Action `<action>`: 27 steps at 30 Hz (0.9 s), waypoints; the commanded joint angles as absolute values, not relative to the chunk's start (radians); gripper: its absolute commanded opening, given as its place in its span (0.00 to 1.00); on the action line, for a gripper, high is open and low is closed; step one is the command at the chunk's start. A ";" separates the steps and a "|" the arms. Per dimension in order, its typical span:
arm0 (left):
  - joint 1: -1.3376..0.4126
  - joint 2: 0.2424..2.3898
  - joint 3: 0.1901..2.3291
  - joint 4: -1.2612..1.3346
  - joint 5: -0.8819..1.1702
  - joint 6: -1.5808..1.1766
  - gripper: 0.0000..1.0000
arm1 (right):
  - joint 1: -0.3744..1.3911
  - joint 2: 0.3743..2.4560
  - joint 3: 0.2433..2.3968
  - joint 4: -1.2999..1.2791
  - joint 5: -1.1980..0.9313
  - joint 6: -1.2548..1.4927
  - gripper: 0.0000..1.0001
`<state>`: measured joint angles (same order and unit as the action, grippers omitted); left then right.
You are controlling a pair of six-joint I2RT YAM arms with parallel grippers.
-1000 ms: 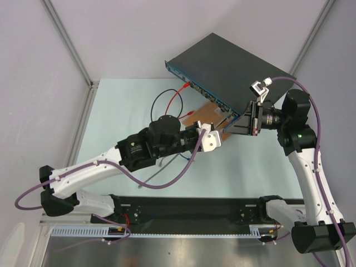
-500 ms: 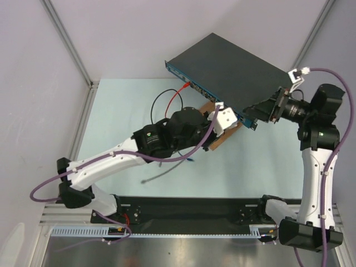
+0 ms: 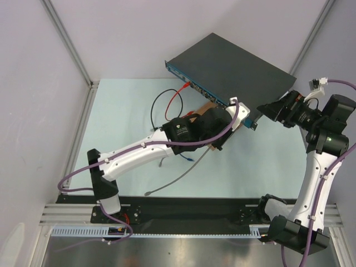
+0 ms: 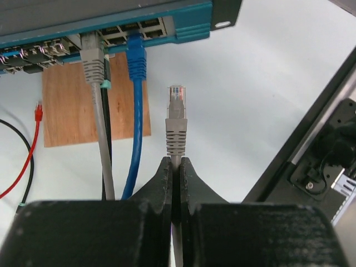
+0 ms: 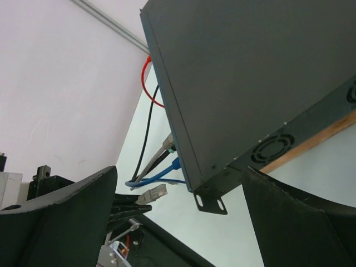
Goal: Insert the plug into the switch port
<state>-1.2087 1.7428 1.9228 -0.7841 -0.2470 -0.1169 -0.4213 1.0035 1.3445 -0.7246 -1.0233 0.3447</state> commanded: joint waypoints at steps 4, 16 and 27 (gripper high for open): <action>-1.197 1.793 2.037 -0.781 -0.345 -0.146 0.00 | -0.426 1.000 1.249 -0.638 -1.006 0.428 1.00; -1.181 1.845 2.095 -0.782 -0.376 -0.121 0.00 | -0.426 0.996 1.128 -0.476 -0.989 0.531 1.00; -1.160 1.891 2.143 -0.804 -0.351 -0.113 0.00 | -0.426 0.968 1.078 -0.379 -1.041 0.561 0.92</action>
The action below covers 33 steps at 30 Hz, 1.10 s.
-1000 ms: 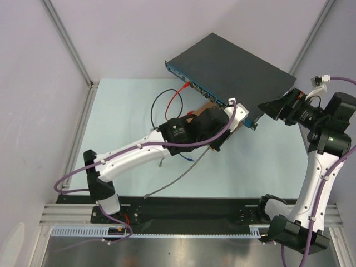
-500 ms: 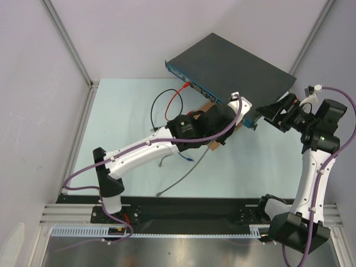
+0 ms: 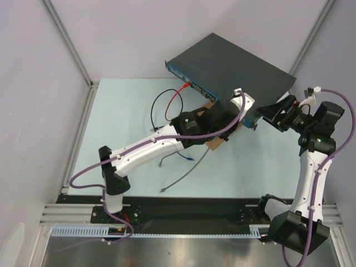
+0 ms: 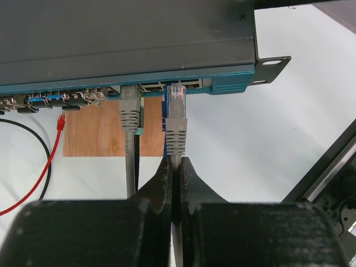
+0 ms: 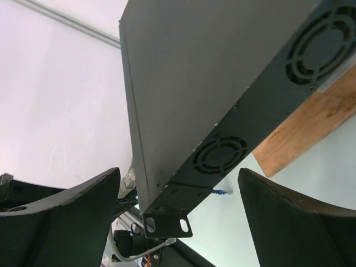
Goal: Insert the plug into the switch port
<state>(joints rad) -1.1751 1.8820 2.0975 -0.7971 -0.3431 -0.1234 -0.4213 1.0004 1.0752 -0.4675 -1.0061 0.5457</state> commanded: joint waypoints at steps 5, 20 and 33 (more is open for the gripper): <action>-1.158 1.868 2.146 -0.785 -0.322 -0.089 0.00 | -0.426 0.951 1.123 -0.385 -1.156 0.473 0.83; -1.216 1.720 2.040 -0.609 -0.341 -0.003 0.00 | -0.330 0.928 1.187 -0.256 -1.324 0.695 0.62; -1.227 1.674 1.971 -0.526 -0.334 0.025 0.00 | -0.210 0.953 1.112 -0.041 -1.246 0.942 0.55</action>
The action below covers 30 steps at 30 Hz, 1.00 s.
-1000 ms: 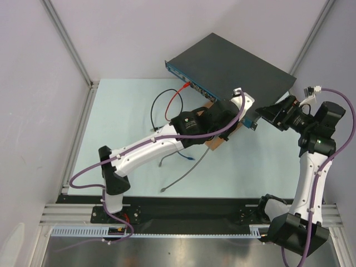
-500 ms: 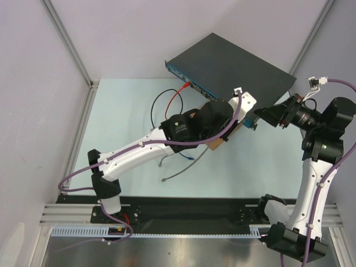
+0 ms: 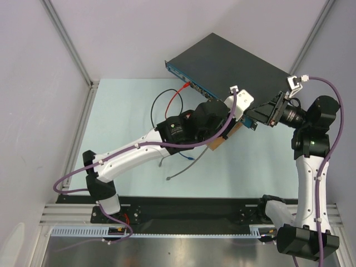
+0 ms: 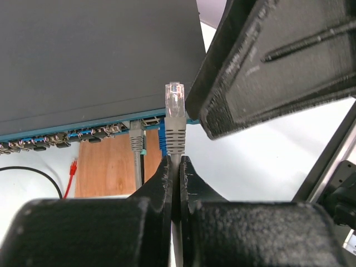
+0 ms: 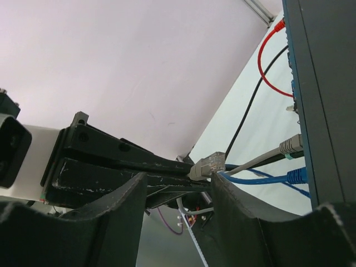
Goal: Insert the plug into the switch port
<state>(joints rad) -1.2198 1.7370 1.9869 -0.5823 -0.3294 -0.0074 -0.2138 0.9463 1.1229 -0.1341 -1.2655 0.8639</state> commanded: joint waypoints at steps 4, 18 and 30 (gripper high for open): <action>-1.232 1.663 1.956 -0.511 -0.331 0.031 0.00 | -0.206 0.959 1.098 -0.011 -1.221 0.980 0.52; -1.235 1.646 1.933 -0.489 -0.315 0.017 0.00 | -0.199 0.968 1.120 -0.117 -1.184 0.861 0.48; -1.235 1.651 1.936 -0.514 -0.275 0.012 0.00 | -0.170 0.973 1.112 -0.023 -1.181 0.913 0.25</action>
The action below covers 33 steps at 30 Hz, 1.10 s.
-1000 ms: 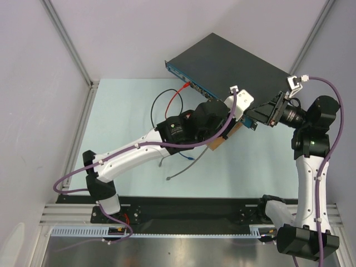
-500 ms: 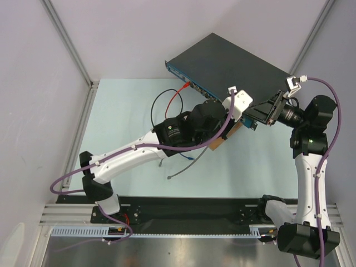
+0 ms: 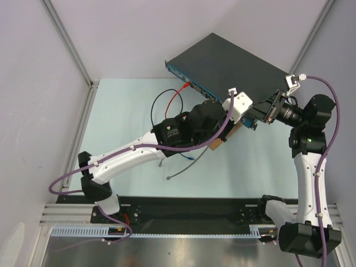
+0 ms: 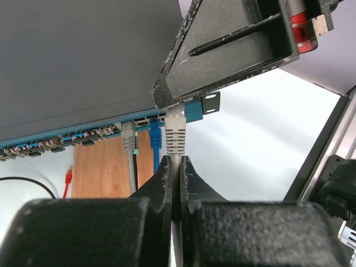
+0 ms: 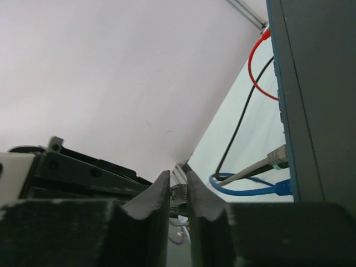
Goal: Insert the plug into the switch port
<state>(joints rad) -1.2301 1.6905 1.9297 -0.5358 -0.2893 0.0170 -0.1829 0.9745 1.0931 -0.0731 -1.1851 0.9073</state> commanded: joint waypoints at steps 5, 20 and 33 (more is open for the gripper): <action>-1.235 1.654 1.940 -0.515 -0.288 0.012 0.07 | -0.164 0.973 1.118 -0.049 -1.189 0.891 0.00; -1.235 1.638 1.914 -0.509 -0.314 0.020 0.33 | -0.172 0.997 1.132 -0.117 -1.184 0.867 0.00; -1.221 1.609 1.822 -0.456 -0.304 0.032 0.25 | -0.215 1.003 1.106 -0.063 -1.227 0.934 0.00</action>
